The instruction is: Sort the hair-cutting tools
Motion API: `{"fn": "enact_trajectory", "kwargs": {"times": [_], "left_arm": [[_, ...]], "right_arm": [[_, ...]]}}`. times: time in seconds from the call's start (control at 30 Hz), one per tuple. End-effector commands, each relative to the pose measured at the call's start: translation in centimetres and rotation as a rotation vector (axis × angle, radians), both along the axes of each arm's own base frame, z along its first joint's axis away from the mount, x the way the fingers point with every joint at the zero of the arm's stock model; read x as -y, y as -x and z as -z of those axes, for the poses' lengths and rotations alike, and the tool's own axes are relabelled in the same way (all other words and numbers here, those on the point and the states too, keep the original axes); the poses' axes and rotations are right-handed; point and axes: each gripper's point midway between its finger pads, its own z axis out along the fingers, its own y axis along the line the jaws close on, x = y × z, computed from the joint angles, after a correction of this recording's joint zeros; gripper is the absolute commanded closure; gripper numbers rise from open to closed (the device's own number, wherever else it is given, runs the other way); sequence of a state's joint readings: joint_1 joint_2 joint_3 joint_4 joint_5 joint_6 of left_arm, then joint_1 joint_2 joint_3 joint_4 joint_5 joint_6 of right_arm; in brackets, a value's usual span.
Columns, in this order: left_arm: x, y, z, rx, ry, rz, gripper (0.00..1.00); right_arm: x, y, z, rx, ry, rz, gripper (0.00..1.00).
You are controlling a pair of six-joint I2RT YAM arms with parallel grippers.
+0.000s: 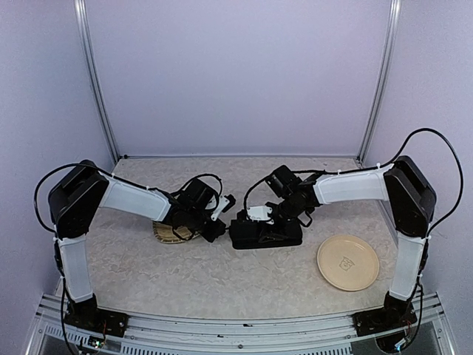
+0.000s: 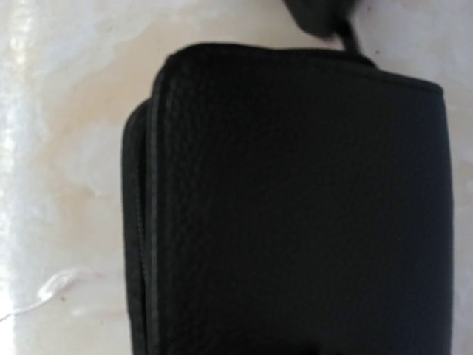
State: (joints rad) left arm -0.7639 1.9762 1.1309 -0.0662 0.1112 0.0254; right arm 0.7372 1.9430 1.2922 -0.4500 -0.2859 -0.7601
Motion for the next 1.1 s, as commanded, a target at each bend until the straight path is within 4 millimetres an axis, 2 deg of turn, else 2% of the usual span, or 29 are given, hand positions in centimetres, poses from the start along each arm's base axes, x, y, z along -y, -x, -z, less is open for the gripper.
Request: {"fn": "enact_trajectory", "kwargs": {"times": [0.0,0.17,0.33,0.43,0.53,0.63,0.73,0.83,0.97,1.07], "left_arm": [[-1.6,2.7,0.3,-0.090,-0.037,-0.001,1.00],[-0.3,5.1,-0.4,-0.135,0.005,0.064,1.00],[2.2,6.8,-1.3,-0.203,0.123,0.126,1.00],[3.3,7.3,-1.9,-0.215,0.166,0.145,1.00],[3.5,7.1,-2.0,-0.217,0.178,0.133,1.00],[2.8,6.0,-1.5,-0.203,0.144,0.090,1.00],[1.5,4.3,-0.9,-0.174,0.084,0.030,1.00],[0.3,2.4,-1.0,-0.132,0.034,-0.021,1.00],[-1.1,-0.7,-1.4,-0.079,-0.002,-0.082,1.00],[-1.3,-3.2,-1.8,-0.045,-0.019,-0.103,1.00]], "right_arm": [[5.1,0.3,6.8,-0.115,0.194,0.138,0.58],[5.5,-0.3,7.1,-0.120,0.197,0.181,0.59],[5.0,-0.9,6.9,-0.128,0.182,0.224,0.59],[4.9,-1.2,6.9,-0.130,0.180,0.249,0.60],[4.6,-0.4,6.9,-0.155,0.168,0.234,0.60],[4.2,1.0,6.7,-0.185,0.166,0.178,0.55],[3.9,1.7,5.5,-0.189,0.148,0.142,0.49],[3.8,1.3,3.2,-0.157,0.122,0.133,0.40],[3.8,0.5,0.2,-0.118,0.084,0.117,0.36],[4.5,-0.5,-0.6,-0.078,0.079,0.112,0.34]]}}
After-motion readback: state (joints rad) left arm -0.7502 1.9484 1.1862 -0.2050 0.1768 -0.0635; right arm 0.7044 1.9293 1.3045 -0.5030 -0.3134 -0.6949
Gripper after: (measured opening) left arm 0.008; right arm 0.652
